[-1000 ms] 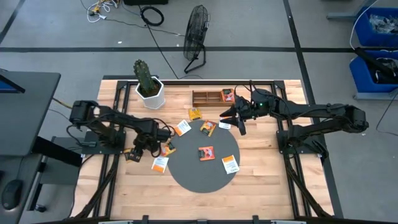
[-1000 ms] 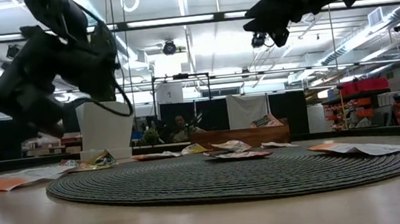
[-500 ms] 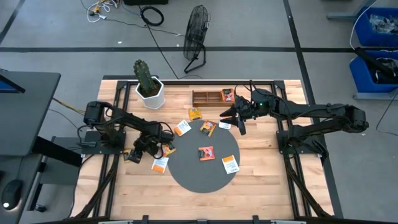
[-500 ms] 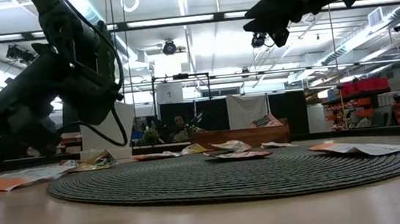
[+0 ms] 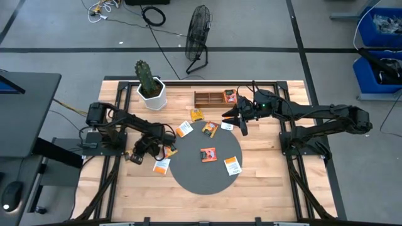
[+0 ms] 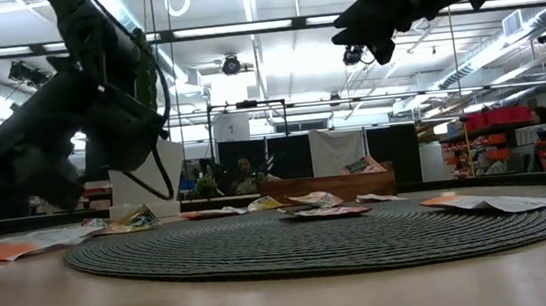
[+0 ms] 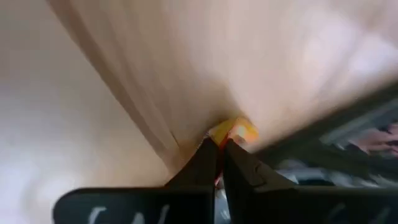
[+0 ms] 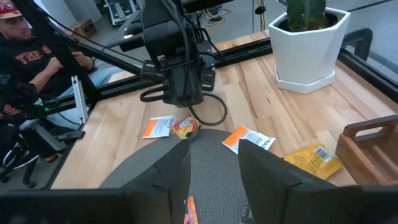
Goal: Pick & Place Tea
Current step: Put the orange tea bag into the middle section of the wooden organizer
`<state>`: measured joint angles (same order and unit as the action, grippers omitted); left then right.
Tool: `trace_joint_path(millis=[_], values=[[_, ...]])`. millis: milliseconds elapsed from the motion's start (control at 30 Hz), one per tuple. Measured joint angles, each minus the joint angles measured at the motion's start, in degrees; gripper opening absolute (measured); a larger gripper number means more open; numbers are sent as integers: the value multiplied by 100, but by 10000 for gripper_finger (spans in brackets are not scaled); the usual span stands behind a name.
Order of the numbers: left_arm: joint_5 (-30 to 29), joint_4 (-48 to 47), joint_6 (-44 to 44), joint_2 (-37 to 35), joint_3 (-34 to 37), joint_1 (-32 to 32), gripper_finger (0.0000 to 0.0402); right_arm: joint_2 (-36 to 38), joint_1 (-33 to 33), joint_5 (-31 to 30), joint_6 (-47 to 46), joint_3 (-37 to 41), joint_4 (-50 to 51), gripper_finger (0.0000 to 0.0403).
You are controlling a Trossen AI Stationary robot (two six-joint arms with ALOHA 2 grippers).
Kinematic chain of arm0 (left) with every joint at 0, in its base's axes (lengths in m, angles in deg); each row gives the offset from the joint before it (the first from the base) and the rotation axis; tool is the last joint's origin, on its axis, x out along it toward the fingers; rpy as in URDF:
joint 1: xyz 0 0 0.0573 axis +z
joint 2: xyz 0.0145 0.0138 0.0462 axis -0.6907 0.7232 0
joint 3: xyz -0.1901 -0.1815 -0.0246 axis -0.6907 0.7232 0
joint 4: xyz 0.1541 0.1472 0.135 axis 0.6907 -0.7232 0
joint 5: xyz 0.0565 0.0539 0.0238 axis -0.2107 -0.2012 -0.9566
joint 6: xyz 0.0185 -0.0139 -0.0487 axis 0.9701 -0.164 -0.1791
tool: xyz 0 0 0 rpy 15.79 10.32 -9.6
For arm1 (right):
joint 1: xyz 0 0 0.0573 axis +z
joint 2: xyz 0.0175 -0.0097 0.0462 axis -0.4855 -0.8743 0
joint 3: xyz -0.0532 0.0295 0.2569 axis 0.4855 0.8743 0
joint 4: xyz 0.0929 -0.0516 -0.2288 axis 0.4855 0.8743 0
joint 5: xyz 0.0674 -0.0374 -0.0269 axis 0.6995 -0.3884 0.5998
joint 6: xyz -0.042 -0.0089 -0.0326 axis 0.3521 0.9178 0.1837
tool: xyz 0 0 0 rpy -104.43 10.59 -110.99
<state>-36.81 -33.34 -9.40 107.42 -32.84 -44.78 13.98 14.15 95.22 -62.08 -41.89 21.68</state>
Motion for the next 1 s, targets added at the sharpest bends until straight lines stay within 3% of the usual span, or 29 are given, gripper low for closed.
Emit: trace_joint_path(millis=[133,300,467,667,833,1000], values=[[-143,-489,-183,-232,-544,33,7,0,0,48,0,0,-14,141],[-192,-487,-871,-735,-1408,271,7,0,0,63,-26,0,-24,141],[-615,-164,-1790,-1179,-2342,596,7,98,17,207,-162,2,-35,141],[-1140,1367,-3026,-1841,-3024,919,6,411,39,206,-95,2,-74,141],[-2016,3061,-3799,-2351,-3078,1004,7,631,39,127,24,2,-181,141],[-2595,4438,-4027,-2470,-3085,988,6,572,39,-238,224,2,-1060,141]])
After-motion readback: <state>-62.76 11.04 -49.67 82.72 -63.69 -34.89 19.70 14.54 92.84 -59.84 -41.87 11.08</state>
